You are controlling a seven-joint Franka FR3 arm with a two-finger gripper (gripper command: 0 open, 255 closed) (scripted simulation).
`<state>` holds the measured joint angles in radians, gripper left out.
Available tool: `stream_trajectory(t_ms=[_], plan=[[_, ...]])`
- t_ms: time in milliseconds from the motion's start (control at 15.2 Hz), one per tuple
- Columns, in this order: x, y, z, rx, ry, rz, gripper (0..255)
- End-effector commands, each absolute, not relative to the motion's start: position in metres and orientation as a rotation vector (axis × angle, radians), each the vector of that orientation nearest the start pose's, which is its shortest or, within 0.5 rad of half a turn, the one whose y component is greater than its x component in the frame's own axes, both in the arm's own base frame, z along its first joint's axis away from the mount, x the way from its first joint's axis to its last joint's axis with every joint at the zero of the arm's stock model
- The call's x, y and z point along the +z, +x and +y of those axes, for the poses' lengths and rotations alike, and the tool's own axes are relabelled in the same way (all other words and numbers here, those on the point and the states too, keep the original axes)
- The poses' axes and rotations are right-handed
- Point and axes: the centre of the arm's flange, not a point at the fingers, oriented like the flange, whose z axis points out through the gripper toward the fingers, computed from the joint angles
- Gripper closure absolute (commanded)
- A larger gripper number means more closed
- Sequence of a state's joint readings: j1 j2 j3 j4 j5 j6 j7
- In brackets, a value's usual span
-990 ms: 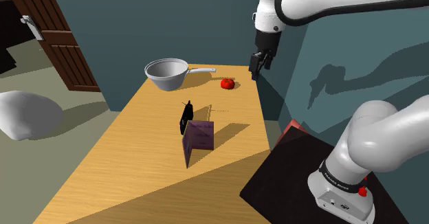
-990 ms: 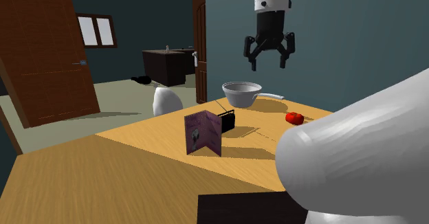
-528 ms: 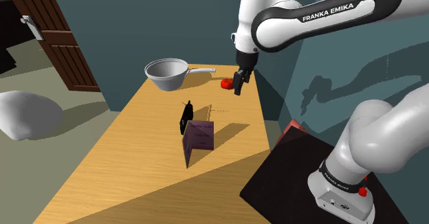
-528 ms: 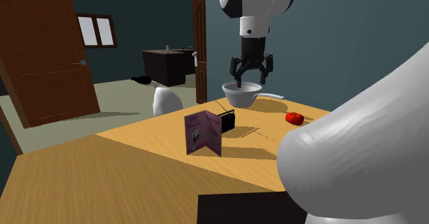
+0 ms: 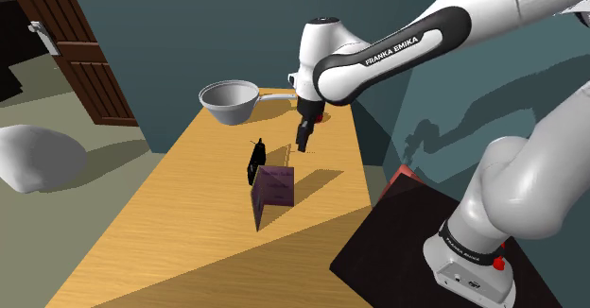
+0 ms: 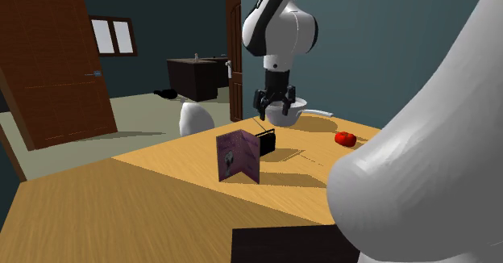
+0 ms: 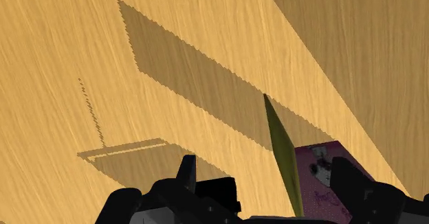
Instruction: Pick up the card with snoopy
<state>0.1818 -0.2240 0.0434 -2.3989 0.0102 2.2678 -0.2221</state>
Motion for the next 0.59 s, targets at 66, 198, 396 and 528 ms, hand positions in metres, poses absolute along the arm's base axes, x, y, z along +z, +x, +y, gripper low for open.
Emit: stream_trajectory(t_ms=[66, 198, 396, 528], plan=[[0.385, 0.472, 0.129, -0.166, -3.017, -0.803, 0], [0.368, 0.482, 0.144, -0.177, -2.984, -0.878, 0], [0.342, 0.496, 0.168, -0.193, -2.931, -0.988, 0], [0.335, 0.497, 0.17, -0.194, -2.926, -0.998, 0]])
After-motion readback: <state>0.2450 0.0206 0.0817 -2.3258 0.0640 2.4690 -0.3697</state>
